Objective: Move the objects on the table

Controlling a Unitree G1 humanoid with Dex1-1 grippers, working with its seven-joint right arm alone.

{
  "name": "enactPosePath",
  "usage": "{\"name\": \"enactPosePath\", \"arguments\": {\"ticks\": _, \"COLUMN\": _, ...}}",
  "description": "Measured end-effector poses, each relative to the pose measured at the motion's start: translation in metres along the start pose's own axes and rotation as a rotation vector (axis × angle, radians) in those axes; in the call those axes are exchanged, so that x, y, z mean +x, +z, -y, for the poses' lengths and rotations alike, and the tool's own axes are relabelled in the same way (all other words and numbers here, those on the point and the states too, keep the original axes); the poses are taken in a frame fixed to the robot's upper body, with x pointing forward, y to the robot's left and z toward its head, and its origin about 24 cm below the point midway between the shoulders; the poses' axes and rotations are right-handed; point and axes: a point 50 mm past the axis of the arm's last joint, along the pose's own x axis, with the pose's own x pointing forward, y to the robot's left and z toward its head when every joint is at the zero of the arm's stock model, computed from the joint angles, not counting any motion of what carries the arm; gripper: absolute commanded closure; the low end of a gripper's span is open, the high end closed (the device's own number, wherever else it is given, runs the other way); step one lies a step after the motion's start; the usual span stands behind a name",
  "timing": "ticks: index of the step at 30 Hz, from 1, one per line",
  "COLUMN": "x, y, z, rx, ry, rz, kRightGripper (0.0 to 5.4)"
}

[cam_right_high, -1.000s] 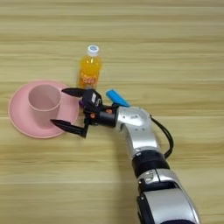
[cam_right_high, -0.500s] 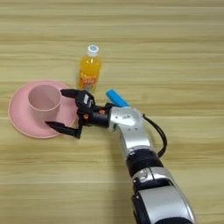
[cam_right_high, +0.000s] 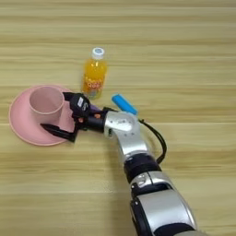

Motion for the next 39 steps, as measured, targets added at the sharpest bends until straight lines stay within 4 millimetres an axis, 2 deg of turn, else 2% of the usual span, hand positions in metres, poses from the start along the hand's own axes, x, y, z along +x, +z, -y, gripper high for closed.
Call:
{"name": "enactPosePath", "arguments": {"ticks": 6, "x": 0.001, "y": 0.000, "z": 0.000, "rx": 0.002, "ry": -0.009, "rz": -0.002, "kRightGripper": 0.05}}
{"name": "enactPosePath", "arguments": {"ticks": 16, "x": 0.004, "y": 0.000, "z": -0.002, "rx": 0.000, "ry": -0.002, "rz": 0.003, "kRightGripper": 1.03}}
{"name": "enactPosePath", "arguments": {"ticks": 26, "x": 0.006, "y": 0.008, "z": 0.000, "rx": -0.032, "ry": 0.003, "rz": 0.027, "kRightGripper": 1.15}}
{"name": "enactPosePath", "arguments": {"ticks": 33, "x": 0.006, "y": 0.022, "z": 0.003, "rx": -0.070, "ry": 0.004, "rz": 0.087, "kRightGripper": 1.16}}
{"name": "enactPosePath", "arguments": {"ticks": 39, "x": 0.000, "y": 0.044, "z": 0.010, "rx": -0.103, "ry": -0.023, "rz": 0.159, "kRightGripper": 1.16}}
